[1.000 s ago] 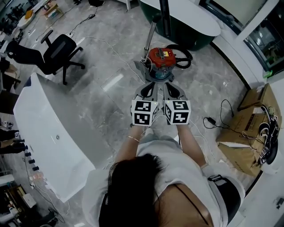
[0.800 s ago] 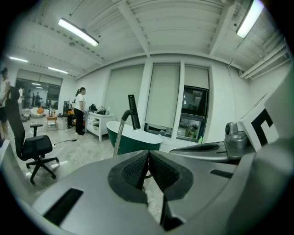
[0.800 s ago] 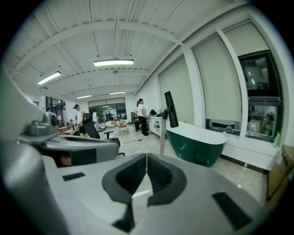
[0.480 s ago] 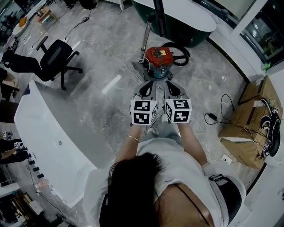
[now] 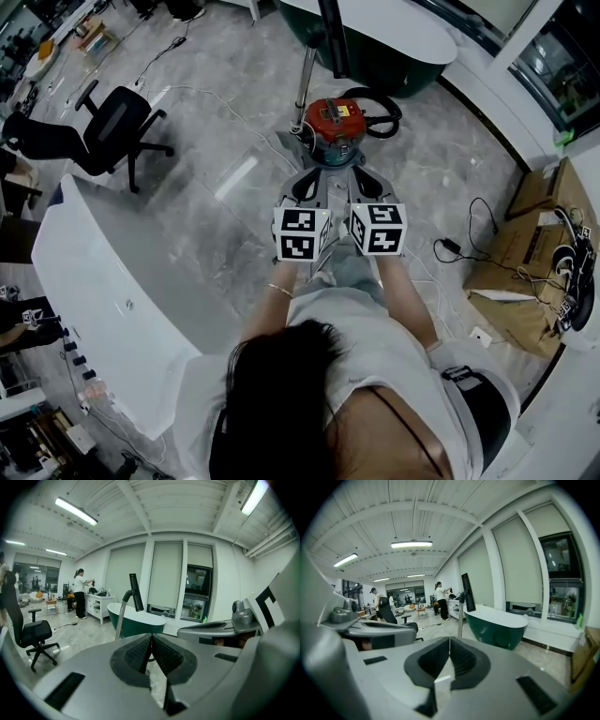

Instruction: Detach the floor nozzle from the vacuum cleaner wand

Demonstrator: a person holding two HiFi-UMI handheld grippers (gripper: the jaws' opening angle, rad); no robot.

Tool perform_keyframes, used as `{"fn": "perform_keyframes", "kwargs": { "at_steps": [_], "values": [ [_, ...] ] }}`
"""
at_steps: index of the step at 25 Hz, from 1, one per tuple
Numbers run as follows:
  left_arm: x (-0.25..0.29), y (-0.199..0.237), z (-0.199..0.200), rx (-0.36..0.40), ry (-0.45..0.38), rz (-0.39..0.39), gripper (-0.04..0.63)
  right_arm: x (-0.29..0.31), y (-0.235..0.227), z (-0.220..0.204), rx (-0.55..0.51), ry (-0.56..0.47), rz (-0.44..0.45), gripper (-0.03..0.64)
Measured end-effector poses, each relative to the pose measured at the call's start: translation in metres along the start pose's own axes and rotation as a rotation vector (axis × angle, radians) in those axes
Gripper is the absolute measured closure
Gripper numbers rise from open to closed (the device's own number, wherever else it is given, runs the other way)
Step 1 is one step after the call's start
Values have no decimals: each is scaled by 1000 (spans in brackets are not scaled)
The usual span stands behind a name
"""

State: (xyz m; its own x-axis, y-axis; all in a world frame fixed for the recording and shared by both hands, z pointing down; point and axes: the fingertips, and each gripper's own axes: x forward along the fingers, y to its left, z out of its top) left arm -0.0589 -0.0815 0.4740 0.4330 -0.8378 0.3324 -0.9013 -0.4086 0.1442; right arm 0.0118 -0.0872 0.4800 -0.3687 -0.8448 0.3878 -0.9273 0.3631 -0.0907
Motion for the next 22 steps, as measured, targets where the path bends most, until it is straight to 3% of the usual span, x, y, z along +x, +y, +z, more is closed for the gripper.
{"fn": "perform_keyframes", "kwargs": {
  "at_steps": [22],
  "values": [
    [90,21,25,-23,22,68,591,84,-51,34,1,21,108,601]
  ]
}}
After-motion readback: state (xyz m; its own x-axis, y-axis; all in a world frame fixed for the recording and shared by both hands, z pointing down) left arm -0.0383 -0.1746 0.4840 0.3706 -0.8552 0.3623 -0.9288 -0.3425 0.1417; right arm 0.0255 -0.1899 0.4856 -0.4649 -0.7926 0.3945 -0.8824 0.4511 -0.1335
